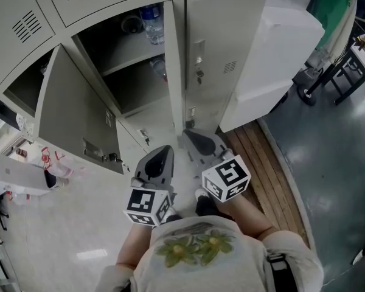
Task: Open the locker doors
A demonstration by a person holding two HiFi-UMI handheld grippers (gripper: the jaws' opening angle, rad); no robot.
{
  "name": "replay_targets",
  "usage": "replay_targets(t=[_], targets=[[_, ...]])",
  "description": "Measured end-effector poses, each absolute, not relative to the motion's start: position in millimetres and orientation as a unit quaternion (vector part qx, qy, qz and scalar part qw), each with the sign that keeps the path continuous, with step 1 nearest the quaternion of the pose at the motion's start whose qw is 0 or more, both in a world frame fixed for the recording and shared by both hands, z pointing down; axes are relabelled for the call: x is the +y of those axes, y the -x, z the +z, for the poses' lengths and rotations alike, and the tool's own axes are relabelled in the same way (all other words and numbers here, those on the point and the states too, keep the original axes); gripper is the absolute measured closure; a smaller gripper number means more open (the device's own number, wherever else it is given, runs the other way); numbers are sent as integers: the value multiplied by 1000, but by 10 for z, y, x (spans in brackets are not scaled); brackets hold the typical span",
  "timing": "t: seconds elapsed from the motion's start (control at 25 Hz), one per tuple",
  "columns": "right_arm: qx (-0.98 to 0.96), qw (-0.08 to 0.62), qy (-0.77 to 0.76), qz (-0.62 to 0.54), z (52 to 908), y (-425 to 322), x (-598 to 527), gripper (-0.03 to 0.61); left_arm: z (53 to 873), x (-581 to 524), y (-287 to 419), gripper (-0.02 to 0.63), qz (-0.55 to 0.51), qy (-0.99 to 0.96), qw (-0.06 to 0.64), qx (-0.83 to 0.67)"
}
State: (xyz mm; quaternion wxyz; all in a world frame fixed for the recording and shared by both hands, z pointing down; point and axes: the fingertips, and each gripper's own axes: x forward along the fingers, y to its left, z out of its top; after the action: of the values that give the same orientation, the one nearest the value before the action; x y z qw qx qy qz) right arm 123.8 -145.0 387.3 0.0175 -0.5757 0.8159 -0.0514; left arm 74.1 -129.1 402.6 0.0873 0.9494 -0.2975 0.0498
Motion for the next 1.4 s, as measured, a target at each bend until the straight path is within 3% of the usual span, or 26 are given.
replay_targets(t=[0.88, 1.4], targets=[[859, 34, 508, -63, 3969, -1292, -1268, 549, 3983, -1296, -928, 586, 40, -937, 70, -339], [858, 25, 513, 6, 3724, -1976, -1790, 546, 3934, -1387, -957, 586, 18, -905, 67, -420]])
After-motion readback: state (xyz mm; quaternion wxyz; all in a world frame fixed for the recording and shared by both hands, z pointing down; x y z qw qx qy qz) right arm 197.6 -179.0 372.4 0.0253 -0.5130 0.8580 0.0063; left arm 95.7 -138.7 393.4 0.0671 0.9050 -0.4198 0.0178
